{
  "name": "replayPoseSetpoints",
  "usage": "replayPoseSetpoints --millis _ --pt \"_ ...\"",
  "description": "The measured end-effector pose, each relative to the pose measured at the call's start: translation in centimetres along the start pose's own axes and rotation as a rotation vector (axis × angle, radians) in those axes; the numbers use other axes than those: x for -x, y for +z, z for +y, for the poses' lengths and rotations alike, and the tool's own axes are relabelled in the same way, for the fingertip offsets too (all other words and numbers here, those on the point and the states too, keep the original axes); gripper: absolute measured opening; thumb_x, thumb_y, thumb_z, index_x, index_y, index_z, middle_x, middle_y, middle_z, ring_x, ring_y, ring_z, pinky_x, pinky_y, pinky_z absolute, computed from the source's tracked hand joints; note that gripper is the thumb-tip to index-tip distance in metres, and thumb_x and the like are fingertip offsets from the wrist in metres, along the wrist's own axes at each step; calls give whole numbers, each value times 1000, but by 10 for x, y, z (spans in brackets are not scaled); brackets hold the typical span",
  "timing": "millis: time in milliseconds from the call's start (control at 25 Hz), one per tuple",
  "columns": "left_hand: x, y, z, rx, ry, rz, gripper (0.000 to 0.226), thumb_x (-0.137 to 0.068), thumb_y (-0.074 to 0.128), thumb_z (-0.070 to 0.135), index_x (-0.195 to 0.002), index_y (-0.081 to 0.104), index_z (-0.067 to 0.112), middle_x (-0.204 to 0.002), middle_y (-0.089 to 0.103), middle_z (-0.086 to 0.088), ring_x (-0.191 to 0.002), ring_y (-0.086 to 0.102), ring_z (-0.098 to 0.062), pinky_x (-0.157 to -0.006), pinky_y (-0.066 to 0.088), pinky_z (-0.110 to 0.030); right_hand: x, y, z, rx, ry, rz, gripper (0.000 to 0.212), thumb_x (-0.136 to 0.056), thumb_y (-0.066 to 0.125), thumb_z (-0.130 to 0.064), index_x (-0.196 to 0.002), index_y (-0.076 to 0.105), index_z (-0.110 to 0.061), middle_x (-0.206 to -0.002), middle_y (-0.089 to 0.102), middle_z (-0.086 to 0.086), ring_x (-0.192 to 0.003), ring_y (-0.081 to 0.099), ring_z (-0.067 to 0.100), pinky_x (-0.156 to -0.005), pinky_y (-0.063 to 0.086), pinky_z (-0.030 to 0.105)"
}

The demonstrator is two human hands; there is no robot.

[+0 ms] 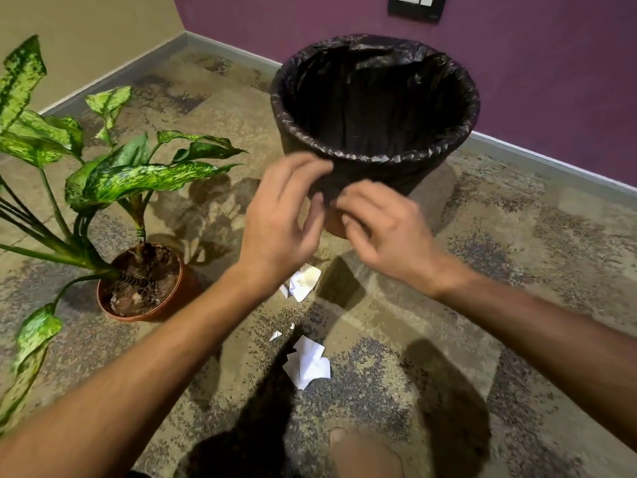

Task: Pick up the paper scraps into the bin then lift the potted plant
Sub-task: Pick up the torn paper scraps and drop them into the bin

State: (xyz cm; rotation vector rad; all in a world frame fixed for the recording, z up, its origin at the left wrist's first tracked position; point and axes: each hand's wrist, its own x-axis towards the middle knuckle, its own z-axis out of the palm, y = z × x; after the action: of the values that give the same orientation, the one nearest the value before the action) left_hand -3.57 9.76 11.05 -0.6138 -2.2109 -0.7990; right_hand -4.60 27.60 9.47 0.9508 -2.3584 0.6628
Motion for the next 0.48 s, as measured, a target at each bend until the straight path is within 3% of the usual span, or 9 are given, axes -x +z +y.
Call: replayPoseSetpoints --millis 80,160,240,320,480 --pt "43 -1 -9 -14 -101 -160 32 -87 59 5 -119 59 4 -117 59 -12 -107 56 -24 -91 48 -34 22 23 -6 7 -14 -302 30 -89 61 -20 -117 61 -9 -109 61 8 -94 59 24 -75 55 42" --pt "87 0 -19 -30 -286 -382 36 -86 61 9 -121 57 12 -120 57 -4 -110 55 -20 -93 47 -32 46 47 -16 16 -21 -670 50 -90 60 -37 -134 47 -17 -128 52 5 -112 53 24 -87 53 43" --pt "123 4 -31 -85 -453 -638 42 -85 63 14 -126 54 16 -125 54 -1 -114 54 -20 -93 48 -35 69 72 -28 6 -61 -945 67 -86 62 -43 -143 34 -22 -142 39 4 -122 45 26 -89 53 42" --pt "149 8 -41 -147 -553 -864 44 -84 60 14 -128 52 15 -129 51 -3 -115 54 -25 -93 48 -38 87 93 -39 7 -140 -1081 76 -84 67 -38 -147 27 -26 -150 29 3 -126 41 28 -87 53 42" --pt "178 10 -49 -194 -601 -1091 51 -85 55 11 -135 46 16 -139 44 -3 -119 51 -29 -97 47 -41 107 114 -52 52 -230 -1148 79 -85 70 -31 -147 22 -35 -158 16 3 -129 36 33 -96 45 43"
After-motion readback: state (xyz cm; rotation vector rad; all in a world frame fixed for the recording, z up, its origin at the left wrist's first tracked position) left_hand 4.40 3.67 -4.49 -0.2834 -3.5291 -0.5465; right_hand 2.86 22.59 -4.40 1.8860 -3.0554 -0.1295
